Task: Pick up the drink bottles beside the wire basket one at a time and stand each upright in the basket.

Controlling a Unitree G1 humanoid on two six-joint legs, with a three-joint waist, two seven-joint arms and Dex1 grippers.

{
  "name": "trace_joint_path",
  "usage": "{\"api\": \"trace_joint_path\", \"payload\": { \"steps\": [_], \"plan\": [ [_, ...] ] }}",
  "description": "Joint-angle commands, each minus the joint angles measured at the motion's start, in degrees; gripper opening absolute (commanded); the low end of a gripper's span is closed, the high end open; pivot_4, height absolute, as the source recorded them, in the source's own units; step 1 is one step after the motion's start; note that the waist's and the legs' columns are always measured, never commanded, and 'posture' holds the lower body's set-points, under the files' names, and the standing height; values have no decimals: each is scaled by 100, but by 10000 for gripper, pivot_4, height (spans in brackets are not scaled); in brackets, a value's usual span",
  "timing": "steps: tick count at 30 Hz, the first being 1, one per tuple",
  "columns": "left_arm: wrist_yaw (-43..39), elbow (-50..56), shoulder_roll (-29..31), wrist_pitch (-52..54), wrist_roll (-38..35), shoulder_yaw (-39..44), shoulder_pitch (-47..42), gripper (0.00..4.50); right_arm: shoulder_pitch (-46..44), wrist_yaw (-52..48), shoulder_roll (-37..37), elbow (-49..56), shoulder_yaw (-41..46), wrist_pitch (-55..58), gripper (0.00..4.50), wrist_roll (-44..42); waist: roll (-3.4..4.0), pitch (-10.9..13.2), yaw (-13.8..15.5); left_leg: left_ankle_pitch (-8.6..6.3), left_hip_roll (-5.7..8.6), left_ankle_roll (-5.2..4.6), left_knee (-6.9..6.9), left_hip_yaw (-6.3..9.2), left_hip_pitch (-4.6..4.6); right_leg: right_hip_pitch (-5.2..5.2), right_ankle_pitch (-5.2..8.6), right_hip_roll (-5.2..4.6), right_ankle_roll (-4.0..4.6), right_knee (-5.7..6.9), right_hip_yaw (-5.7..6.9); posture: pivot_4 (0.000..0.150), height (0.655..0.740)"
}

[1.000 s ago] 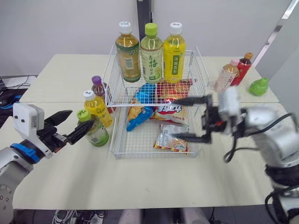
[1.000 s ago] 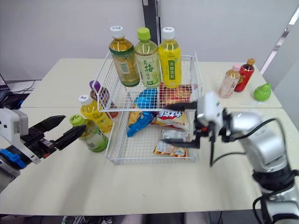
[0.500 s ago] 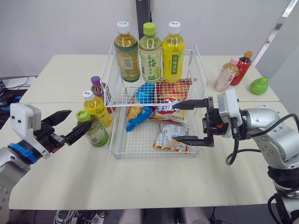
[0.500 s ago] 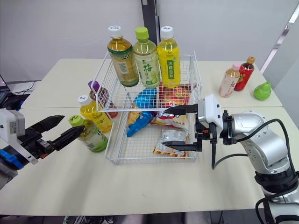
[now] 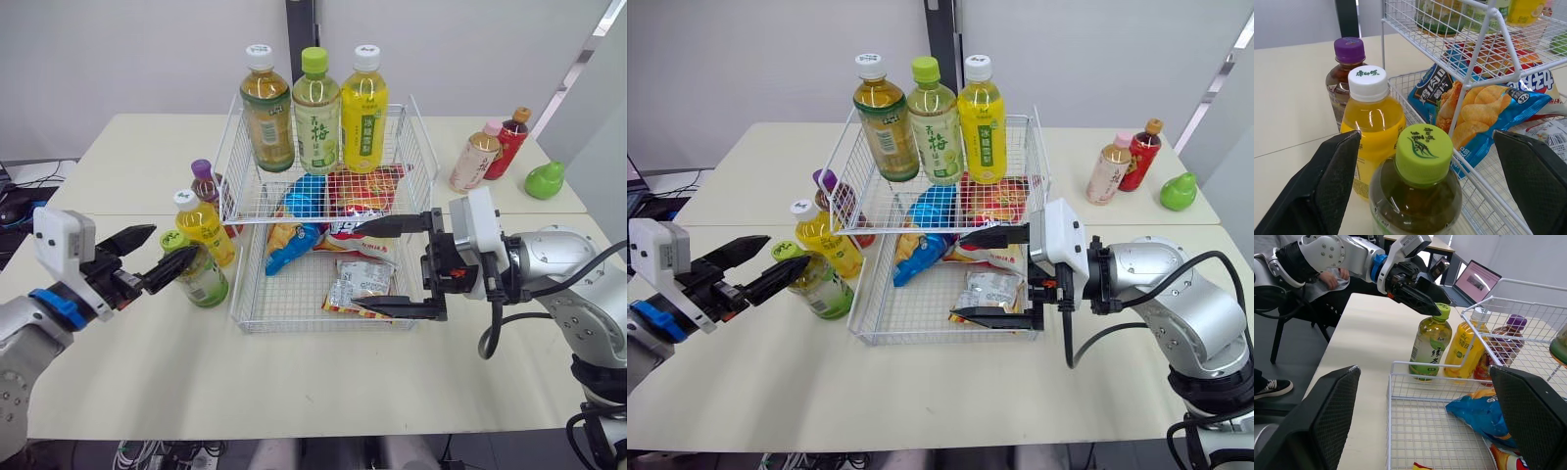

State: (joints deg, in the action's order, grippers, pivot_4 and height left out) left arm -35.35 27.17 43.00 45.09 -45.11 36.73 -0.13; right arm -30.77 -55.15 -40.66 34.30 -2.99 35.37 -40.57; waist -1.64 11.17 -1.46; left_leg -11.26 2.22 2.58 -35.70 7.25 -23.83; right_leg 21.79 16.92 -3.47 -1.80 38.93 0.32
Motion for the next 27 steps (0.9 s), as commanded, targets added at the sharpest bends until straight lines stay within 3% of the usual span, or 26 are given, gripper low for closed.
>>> {"api": "trace_joint_path", "payload": {
  "steps": [1,11,14,22,23,27],
  "plan": [
    [367,20,-38,-15,38,-194,-280,44839,-41,52,-13,174,127,-133,45000,3,0,0,1,0,0,0,0,2,-1,0,0,0,0,0,2,1500,7400],
    [801,144,-153,-77,191,-494,-305,44839,12,29,-17,131,126,-204,45000,45,0,0,-4,0,1,0,3,2,-1,1,0,1,-1,0,2,1500,7400],
    [867,175,-204,-49,144,-477,-283,39348,28,16,-10,125,121,-225,45000,51,0,0,-4,0,1,0,3,1,-1,1,0,2,-1,0,2,1500,7400],
    [869,316,-244,-21,69,-463,-50,15665,29,3,8,100,105,-266,45000,71,0,0,1,0,1,0,3,3,-1,0,0,1,0,0,2,1500,7400],
    [869,335,-249,-23,57,-449,-27,13761,29,3,12,94,103,-277,45000,80,0,0,2,0,2,0,3,2,-1,0,0,0,-1,0,1,1500,7400],
    [780,463,-181,-39,-84,-289,99,13747,-14,-5,30,-1,121,-366,45000,135,0,0,7,0,4,0,3,1,-1,0,0,-1,-1,-2,1,1500,7400]
  ]
}}
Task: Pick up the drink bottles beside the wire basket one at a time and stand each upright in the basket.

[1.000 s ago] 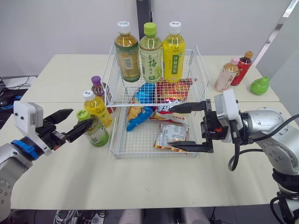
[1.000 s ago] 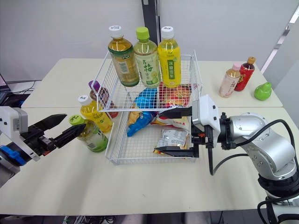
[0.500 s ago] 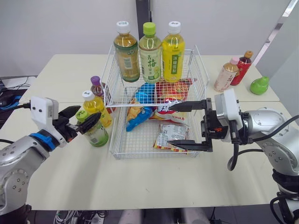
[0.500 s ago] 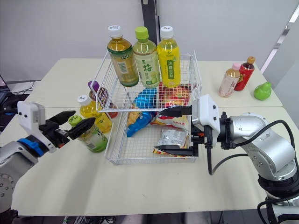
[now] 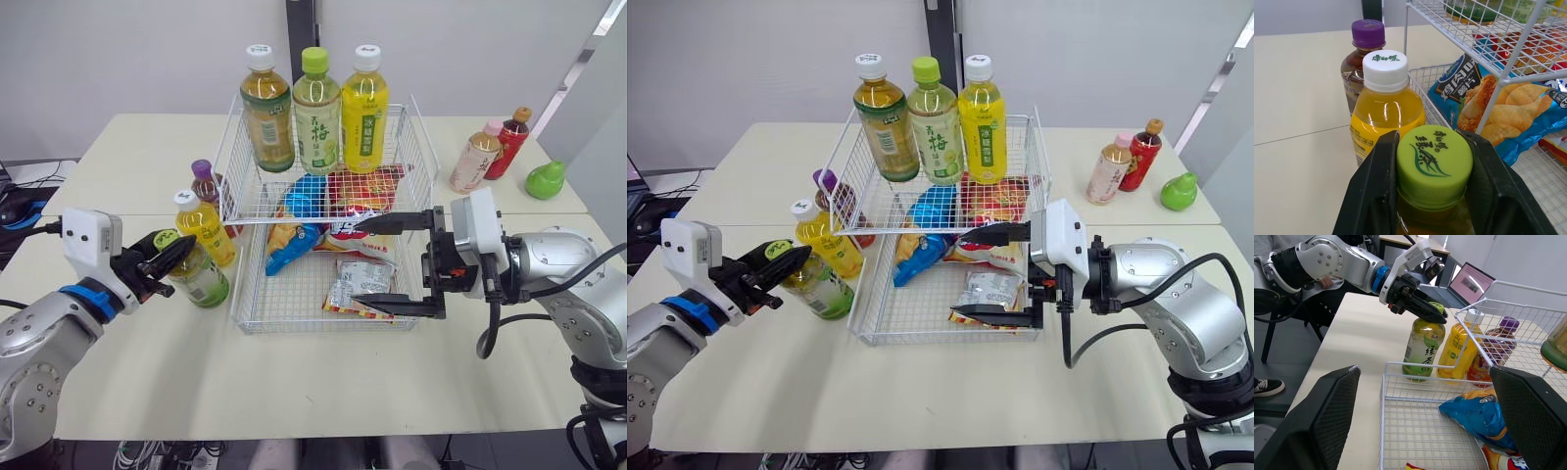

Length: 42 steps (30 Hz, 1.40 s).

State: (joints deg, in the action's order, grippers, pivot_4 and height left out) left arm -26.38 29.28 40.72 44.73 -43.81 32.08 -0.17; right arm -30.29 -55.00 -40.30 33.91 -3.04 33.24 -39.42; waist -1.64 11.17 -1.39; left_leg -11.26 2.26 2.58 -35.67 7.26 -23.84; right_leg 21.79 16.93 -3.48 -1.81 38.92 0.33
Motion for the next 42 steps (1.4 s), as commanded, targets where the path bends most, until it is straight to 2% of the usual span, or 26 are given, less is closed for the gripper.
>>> {"api": "trace_joint_path", "payload": {
  "steps": [1,5,12,17,23,28,33,37,42],
  "plan": [
    [-149,272,76,-6,-235,211,133,13747,-71,-28,-11,19,133,-170,45000,21,0,0,0,0,0,0,0,0,0,0,0,0,0,-1,0,1500,7400],
    [-296,315,239,52,-411,453,251,13747,-131,-57,-41,-44,227,-168,45000,-62,0,0,-1,0,-1,0,7,0,-1,2,0,-1,1,-4,-1,1500,7400],
    [-1004,116,1129,426,-897,1301,445,13746,-267,-188,-181,-189,559,-100,45000,-360,-11,6,-12,0,-6,0,18,-2,-9,19,2,2,5,-3,2,1500,7400],
    [-1586,-551,2176,1055,-1390,1868,30,13746,-296,-198,-260,-285,766,-110,45000,-459,-13,8,-16,0,-8,0,27,-3,-11,25,9,5,14,-2,7,1500,7400],
    [-1815,-1495,3079,1507,-1748,1847,-936,13746,-273,-355,-320,-346,863,-317,45000,-378,-13,12,-29,2,-7,1,52,-26,-8,36,9,20,14,-2,2,1500,7400],
    [-1927,-2470,3901,1505,-2163,1096,-2515,13746,-364,-567,-515,-386,988,-194,45000,-636,-26,21,-30,2,-11,3,60,-28,-12,43,9,28,15,3,7,1500,7400],
    [-1996,-3148,4209,1506,-2478,-91,-4324,13746,-308,-610,-684,-384,1094,-104,45000,-751,-26,22,-45,2,-8,3,67,-38,-11,43,9,26,13,1,3,1500,7400],
    [-2271,-3478,4055,1696,-2340,-1256,-5944,13746,-239,-543,-739,-340,1135,-98,45000,-787,-36,28,-47,3,-8,3,66,-37,-11,43,10,30,12,7,4,1500,7400],
    [-2758,-4021,3212,2101,-1766,-2528,-7973,13746,-181,-409,-755,-274,1211,-67,45000,-814,-42,34,-48,3,-5,3,61,-38,-15,42,23,33,-13,7,4,1500,7400]
  ]
}}
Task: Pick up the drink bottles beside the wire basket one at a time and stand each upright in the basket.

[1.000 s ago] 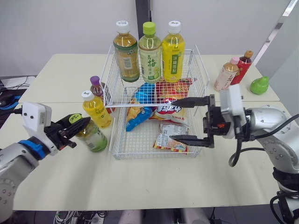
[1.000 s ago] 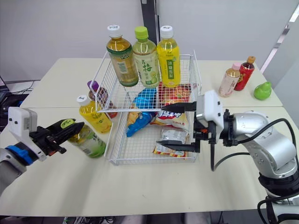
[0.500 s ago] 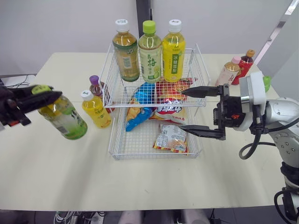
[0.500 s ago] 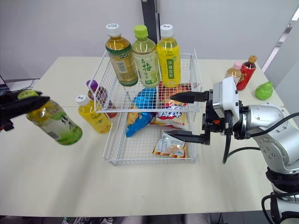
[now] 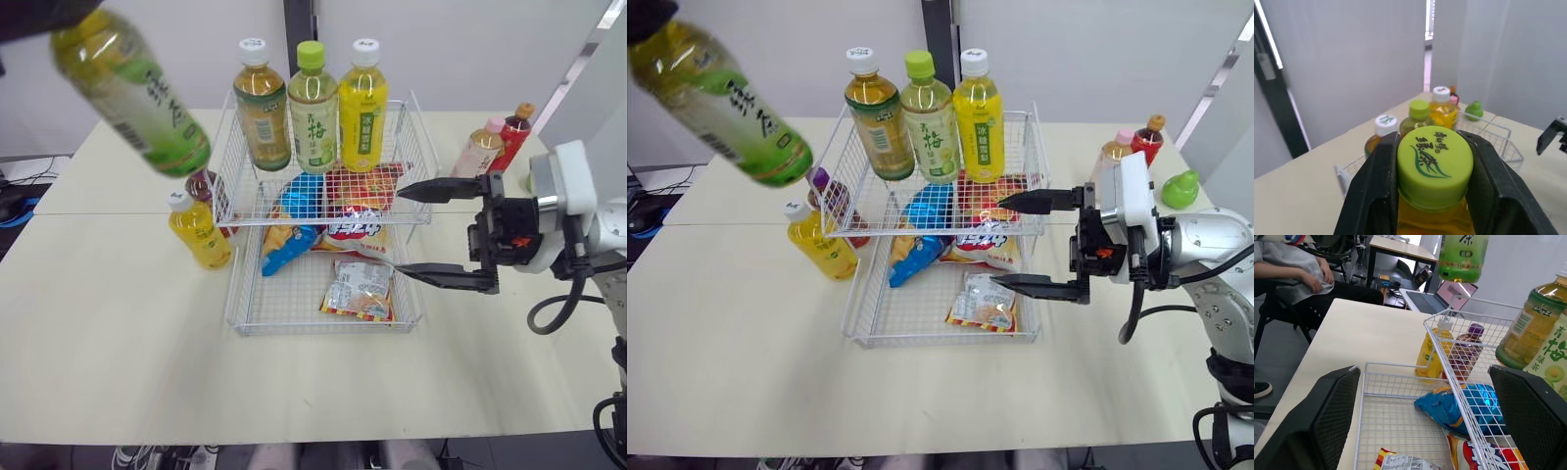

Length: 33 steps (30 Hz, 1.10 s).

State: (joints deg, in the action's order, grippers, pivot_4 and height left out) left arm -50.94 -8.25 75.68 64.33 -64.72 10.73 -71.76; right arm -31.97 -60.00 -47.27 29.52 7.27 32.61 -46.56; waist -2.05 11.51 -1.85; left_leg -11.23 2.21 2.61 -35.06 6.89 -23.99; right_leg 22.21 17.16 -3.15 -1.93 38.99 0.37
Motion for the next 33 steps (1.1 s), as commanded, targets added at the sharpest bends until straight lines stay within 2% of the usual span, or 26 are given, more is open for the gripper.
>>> {"api": "trace_joint_path", "payload": {
  "steps": [1,6,11,16,24,33],
  "plan": [
    [-404,-381,-505,182,475,-598,-1099,13745,-7,126,-62,169,200,2,45000,-94,-1,0,6,0,2,0,-1,0,0,0,2,-1,-3,2,-2,1500,7400],
    [-764,-760,-1715,87,1184,-1303,-1889,13745,99,295,-118,174,376,0,45000,-32,-1,0,1,1,4,1,-7,2,-3,0,2,-2,-4,6,-2,1500,7400],
    [-834,-855,-2744,-233,1785,-1595,-1907,13745,294,482,-259,211,661,83,45000,-63,0,1,-11,2,3,2,-8,1,-8,5,-12,-4,20,6,-5,1500,7400],
    [-809,-1015,-3426,-604,2345,-1748,-1788,13745,485,628,-374,309,856,157,45000,-124,2,2,-63,3,1,3,-9,-10,-11,12,-12,-3,20,6,-19,1500,7400],
    [-1023,-1096,-3966,-1184,3179,-2058,-1552,13745,530,793,-404,388,897,204,45000,-158,3,2,-63,3,3,2,-13,-32,-6,11,-13,-4,17,8,-41,1500,7400],
    [-1266,-1305,-4198,-1334,3586,-1973,-1456,13745,545,907,-434,453,897,238,45000,-204,3,2,-47,2,4,2,-15,-51,-3,15,-15,-4,10,7,-64,1500,7400]
  ]
}}
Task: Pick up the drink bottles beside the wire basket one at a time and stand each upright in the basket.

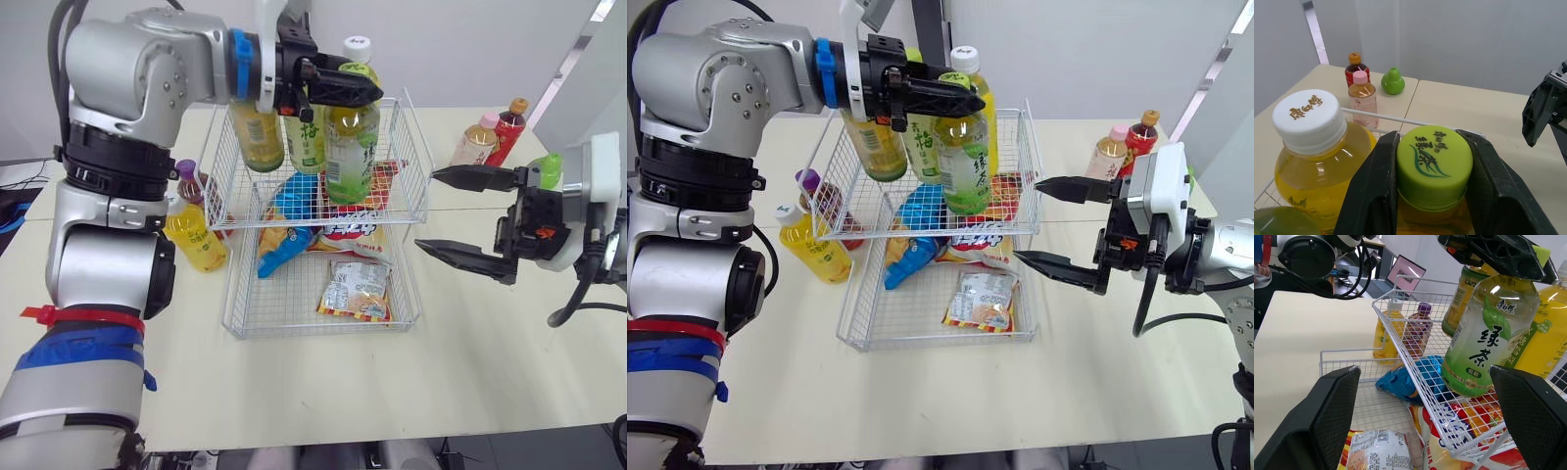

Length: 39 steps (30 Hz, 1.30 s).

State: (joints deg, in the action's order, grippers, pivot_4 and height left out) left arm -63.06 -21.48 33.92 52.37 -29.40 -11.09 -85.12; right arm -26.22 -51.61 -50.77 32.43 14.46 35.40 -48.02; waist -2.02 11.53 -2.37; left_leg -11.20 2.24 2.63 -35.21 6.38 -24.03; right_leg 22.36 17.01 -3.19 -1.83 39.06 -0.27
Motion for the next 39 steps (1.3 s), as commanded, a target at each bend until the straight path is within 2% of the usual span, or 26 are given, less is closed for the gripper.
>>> {"api": "trace_joint_path", "payload": {
  "steps": [1,2,10,20,24,27,33,39],
  "plan": [
    [-107,-22,-40,-117,55,231,-127,13745,-21,78,-87,169,177,-43,45000,-59,0,0,7,0,0,0,-1,0,0,0,-1,0,-2,0,-1,1500,7400],
    [-137,-46,-55,-158,78,245,-128,20873,-14,88,-91,174,177,-44,45000,-62,0,0,6,0,1,0,-3,-2,0,0,-2,0,-4,0,-3,1500,7400],
    [-446,23,75,-89,41,415,-227,44648,22,132,-114,211,195,-41,45000,-109,0,0,3,0,0,-1,-7,-12,6,-2,-5,1,-9,2,-13,1500,7400],
    [-623,888,1056,573,-409,1211,98,44648,-39,72,-158,150,185,-65,45000,-112,1,-1,-33,-1,-2,-1,-7,-15,9,-2,-5,3,-10,3,-17,1500,7400],
    [-314,1583,1366,825,-801,1950,702,44648,-73,49,-109,167,101,-80,45000,-138,3,-2,-29,0,-4,-1,-11,-13,15,-5,-6,2,-9,8,-19,1500,7400],
    [250,2132,1537,1172,-1060,2539,1144,44648,-58,4,-64,208,23,-91,45000,-157,3,-2,-28,-1,-4,-1,-26,-13,12,-6,-6,2,-10,15,-21,1500,7400],
    [1056,3038,2183,1090,-1037,3754,2614,44648,-251,49,190,267,-292,-120,45000,-205,3,-2,-47,-8,-6,-13,-51,-14,17,-5,-9,4,-15,34,-38,1500,7400],
    [1195,3689,2593,962,-1017,4865,4434,44648,-408,167,555,345,-657,-125,45000,-151,2,-3,-17,-9,-7,-13,-62,-12,20,-6,-10,4,-17,44,-46,1500,7400]
  ]
}}
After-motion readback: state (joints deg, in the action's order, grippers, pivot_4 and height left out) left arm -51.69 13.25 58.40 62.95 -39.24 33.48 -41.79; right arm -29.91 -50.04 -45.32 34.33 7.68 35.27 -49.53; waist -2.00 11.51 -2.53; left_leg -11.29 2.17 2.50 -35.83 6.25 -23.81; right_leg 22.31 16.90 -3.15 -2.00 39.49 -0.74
